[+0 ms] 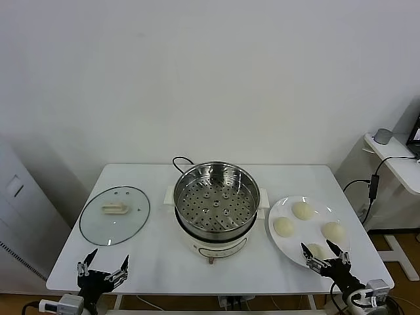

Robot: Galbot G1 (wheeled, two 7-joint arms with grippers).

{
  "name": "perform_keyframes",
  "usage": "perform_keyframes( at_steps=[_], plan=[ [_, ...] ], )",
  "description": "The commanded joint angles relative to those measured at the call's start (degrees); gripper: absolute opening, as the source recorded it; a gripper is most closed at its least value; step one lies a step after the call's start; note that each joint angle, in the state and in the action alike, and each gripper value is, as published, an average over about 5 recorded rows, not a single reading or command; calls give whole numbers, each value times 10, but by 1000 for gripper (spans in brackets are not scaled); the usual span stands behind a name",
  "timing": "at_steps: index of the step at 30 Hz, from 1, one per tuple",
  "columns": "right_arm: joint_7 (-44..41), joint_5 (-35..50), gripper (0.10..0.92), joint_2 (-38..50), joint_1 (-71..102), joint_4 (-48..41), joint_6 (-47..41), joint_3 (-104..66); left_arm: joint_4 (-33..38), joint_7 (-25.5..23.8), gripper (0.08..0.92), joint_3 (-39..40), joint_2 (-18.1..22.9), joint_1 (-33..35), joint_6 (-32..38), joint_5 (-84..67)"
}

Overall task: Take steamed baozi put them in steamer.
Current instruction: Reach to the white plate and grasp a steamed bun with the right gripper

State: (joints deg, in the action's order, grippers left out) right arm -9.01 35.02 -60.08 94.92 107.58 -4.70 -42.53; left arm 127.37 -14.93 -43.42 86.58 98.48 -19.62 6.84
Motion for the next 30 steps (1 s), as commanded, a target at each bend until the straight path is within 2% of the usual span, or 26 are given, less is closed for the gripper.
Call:
perform_keyframes(
  at_steps=[1,17,22,25,30],
  plan=[
    [1,1,823,2,1,0,1,-1,0,0,823,0,0,0,1,1],
    [11,0,823,0,-6,3,-9,-7,-2,0,823,2,-1,-2,2,7],
    [-2,-21,823,31,-48,2,-48,-40,-3,0,823,2,2,-6,2,9],
    [-40,-78,823,71,-103,-11,-85,-62,-1,0,823,2,7,-9,3,13],
    [-178,-280,823,152,-222,-69,-95,-61,5,1,823,2,18,-12,6,24]
  ],
)
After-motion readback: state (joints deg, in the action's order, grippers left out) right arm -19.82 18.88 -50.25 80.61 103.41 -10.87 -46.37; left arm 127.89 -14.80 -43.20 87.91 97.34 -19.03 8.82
